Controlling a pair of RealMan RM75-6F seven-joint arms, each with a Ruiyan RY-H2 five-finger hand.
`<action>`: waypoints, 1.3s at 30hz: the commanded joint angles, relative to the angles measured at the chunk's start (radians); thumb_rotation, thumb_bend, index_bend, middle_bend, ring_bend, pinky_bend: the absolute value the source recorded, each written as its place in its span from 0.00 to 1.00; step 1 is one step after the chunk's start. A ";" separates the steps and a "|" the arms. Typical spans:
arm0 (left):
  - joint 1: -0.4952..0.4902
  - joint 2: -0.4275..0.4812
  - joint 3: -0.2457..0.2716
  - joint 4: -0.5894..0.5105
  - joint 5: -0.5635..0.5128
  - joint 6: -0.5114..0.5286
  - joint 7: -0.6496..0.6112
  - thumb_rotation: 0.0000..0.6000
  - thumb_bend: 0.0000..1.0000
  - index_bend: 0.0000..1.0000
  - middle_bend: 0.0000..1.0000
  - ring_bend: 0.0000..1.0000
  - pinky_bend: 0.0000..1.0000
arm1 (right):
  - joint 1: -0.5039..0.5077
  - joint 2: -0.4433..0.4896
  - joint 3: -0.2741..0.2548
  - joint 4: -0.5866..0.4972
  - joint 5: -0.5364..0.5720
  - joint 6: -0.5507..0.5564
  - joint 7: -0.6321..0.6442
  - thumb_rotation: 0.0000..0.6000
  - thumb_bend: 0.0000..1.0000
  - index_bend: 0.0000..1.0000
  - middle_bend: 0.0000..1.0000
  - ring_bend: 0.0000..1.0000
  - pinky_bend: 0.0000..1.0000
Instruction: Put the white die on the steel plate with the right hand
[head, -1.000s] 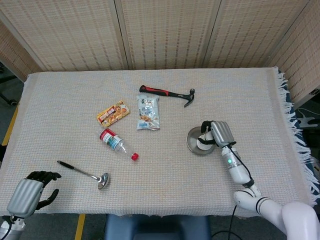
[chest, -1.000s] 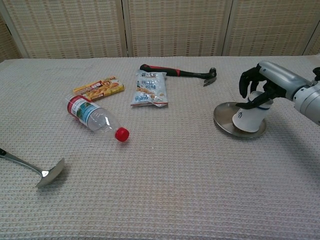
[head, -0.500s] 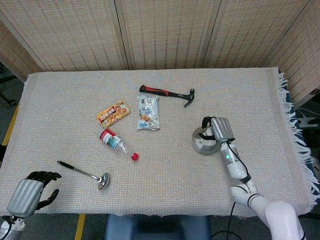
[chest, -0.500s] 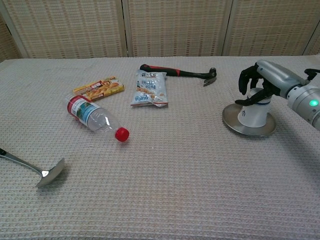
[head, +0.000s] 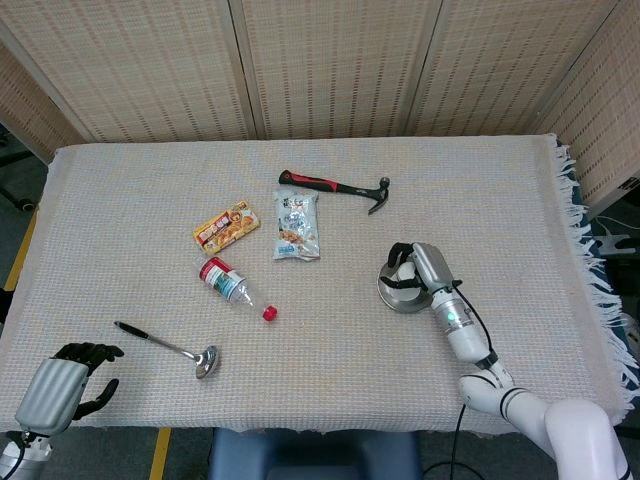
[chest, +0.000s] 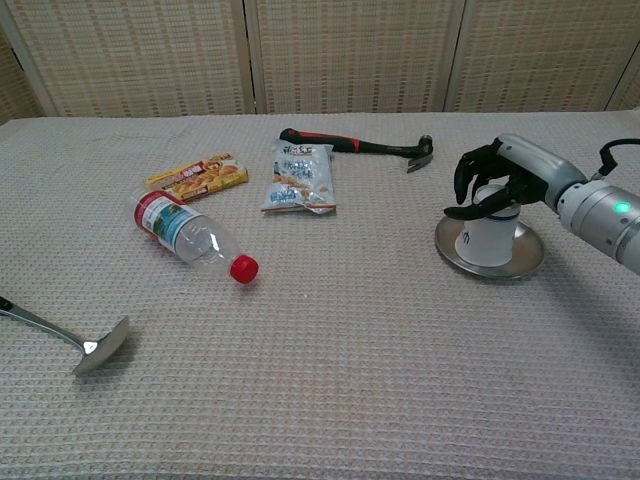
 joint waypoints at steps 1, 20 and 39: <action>0.001 0.000 0.000 0.000 0.001 0.002 0.001 1.00 0.34 0.38 0.43 0.36 0.37 | -0.007 -0.007 -0.001 0.020 0.001 0.018 -0.034 1.00 0.07 0.60 0.55 0.56 0.92; 0.000 -0.001 0.002 -0.002 0.002 -0.001 0.007 1.00 0.34 0.38 0.43 0.36 0.37 | -0.007 -0.087 -0.023 0.186 -0.027 0.056 0.051 1.00 0.07 0.60 0.55 0.56 0.92; -0.001 0.000 0.004 -0.004 0.006 -0.002 0.013 1.00 0.34 0.38 0.43 0.36 0.37 | -0.020 -0.056 -0.032 0.148 -0.060 0.142 -0.036 1.00 0.07 0.60 0.55 0.56 0.92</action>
